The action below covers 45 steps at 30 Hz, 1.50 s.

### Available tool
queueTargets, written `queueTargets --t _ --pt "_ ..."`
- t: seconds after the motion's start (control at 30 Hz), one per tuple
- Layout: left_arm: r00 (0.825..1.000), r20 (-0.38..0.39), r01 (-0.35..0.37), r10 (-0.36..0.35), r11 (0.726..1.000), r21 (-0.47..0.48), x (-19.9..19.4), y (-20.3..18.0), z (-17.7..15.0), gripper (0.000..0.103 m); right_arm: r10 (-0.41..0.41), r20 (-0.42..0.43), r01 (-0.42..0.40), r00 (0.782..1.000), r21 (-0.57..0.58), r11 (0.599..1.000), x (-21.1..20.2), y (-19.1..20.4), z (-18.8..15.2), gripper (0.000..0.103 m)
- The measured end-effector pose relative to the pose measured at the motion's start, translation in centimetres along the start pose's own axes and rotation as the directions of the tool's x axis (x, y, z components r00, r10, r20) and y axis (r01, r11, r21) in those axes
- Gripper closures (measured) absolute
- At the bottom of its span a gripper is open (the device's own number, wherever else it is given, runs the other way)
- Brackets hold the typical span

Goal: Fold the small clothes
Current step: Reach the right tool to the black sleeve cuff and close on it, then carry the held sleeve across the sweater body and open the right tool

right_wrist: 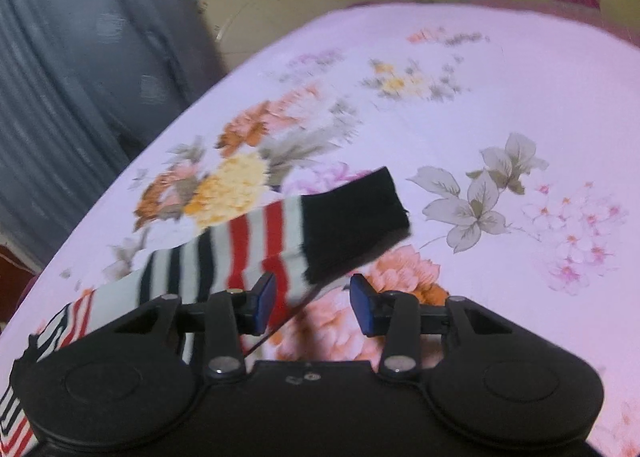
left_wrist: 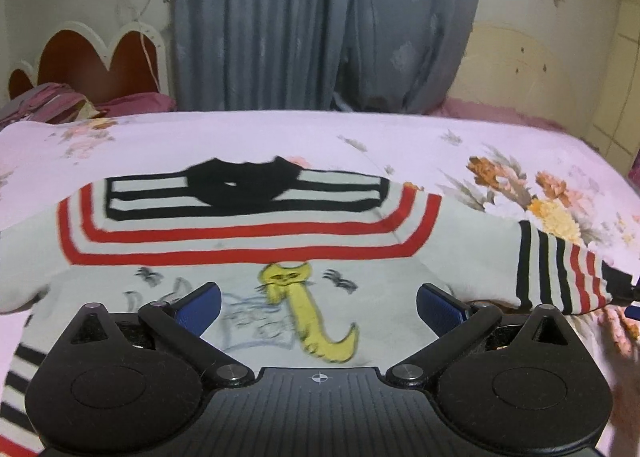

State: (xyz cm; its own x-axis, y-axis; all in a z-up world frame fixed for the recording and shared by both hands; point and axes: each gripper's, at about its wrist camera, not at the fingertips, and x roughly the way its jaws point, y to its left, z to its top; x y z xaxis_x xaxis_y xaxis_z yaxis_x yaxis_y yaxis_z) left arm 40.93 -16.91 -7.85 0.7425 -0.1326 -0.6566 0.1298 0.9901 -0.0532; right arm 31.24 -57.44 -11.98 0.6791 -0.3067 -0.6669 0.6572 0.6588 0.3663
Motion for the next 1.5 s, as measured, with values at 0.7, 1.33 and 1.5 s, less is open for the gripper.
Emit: queueTargets --t 0.7,1.33,1.5 --pt "0.96 -0.223 -0.161 0.171 0.985 0.064 5.4 3.4 0.9 0.0 -0.036 0.055 0.048 0.998 -0.238 0.97 3.9 3.1 2.2 0.096" --pt "0.996 -0.065 -0.08 0.066 0.967 -0.243 2.3 22.1 0.3 0.0 0.391 -0.272 -0.47 0.879 -0.631 0.618 0.9 32.3 -14.7 0.097" --pt "0.996 -0.059 -0.073 0.06 0.965 -0.252 2.2 24.6 -0.7 0.0 0.37 -0.352 -0.507 0.86 -0.67 0.542 0.7 35.4 -20.5 0.096"
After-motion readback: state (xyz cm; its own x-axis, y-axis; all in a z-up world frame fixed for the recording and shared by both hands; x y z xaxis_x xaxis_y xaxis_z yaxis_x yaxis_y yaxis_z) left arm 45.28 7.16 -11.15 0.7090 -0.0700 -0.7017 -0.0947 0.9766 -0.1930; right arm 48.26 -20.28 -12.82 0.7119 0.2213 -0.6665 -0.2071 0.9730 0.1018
